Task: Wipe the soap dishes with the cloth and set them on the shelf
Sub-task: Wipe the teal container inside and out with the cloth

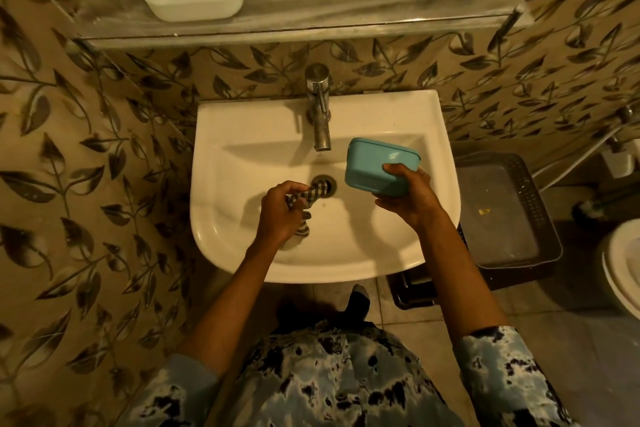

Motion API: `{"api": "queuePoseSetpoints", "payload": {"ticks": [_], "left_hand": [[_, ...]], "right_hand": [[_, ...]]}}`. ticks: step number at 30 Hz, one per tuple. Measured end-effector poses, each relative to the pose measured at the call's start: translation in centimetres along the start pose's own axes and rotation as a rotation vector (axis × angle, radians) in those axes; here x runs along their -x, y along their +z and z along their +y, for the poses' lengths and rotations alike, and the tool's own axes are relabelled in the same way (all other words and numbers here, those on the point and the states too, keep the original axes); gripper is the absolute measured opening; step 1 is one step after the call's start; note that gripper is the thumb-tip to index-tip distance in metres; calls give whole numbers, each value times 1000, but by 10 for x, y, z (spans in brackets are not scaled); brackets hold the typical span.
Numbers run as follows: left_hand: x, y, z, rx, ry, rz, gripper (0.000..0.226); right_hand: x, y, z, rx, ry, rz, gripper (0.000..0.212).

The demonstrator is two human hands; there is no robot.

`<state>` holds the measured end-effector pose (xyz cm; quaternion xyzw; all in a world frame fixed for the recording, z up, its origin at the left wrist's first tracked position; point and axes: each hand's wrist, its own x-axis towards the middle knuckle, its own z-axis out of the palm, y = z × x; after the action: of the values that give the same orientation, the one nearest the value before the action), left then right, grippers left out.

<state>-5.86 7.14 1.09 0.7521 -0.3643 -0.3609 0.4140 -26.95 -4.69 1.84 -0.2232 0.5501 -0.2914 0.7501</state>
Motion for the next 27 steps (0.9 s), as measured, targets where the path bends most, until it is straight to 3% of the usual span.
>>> {"api": "queuePoseSetpoints", "payload": {"ticks": [6, 11, 17, 23, 27], "left_hand": [[-28, -36, 20, -126, 121, 132, 18], [-90, -82, 40, -236, 207, 129, 20], [-169, -98, 55, -493, 161, 11, 20], [-196, -74, 50, -600, 174, -91, 17], [-205, -63, 38, -606, 113, 31, 24]], "right_hand": [[2, -10, -4, -10, -25, -27, 86], [5, -14, -2, 18, -9, -48, 83], [5, -8, 7, 134, 16, -39, 82], [6, -4, 13, 154, 24, -76, 105], [7, -3, 13, 208, -8, -115, 103]]}}
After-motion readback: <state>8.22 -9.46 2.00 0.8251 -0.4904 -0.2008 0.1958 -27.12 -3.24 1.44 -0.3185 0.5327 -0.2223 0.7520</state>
